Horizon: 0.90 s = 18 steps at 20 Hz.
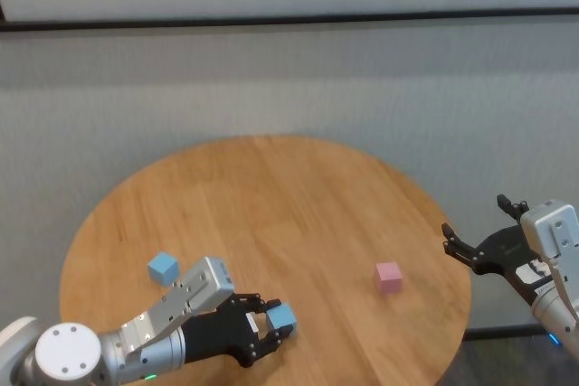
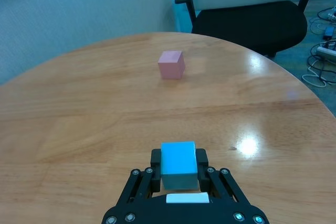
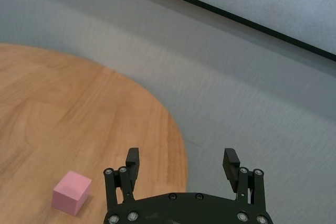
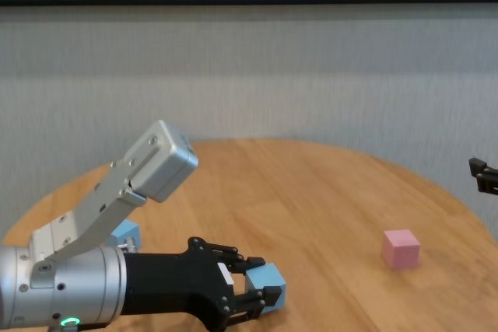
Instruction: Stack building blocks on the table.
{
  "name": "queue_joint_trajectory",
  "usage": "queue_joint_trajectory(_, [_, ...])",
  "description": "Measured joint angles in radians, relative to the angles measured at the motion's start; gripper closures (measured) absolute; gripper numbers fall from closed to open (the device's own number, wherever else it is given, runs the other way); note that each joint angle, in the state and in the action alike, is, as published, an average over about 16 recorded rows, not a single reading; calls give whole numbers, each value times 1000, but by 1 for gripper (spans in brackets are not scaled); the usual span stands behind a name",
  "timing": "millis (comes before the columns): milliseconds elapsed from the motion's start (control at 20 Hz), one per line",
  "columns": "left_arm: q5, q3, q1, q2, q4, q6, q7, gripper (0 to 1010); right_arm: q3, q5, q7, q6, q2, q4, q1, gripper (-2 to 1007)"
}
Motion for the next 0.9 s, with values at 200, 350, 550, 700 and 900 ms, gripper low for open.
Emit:
queue_joint_trajectory(200, [3,0,-2,0,2,0,2,536,0,0,0,0,0,0,0,1])
queue_joint_trajectory(350, [5,-1,-3,0,1,-1,5,476,0,0,0,0,0,0,0,1])
queue_joint_trajectory(550, [3,-6,-1,3,-9,1,9,363,0,0,0,0,0,0,0,1])
queue_joint_trajectory(700, [-5,-16,4,9,-29,4,12,262,0,0,0,0,0,0,0,1])
queue_joint_trajectory(900, [-23,-35,12,20,-63,10,18,147,0,0,0,0,0,0,0,1])
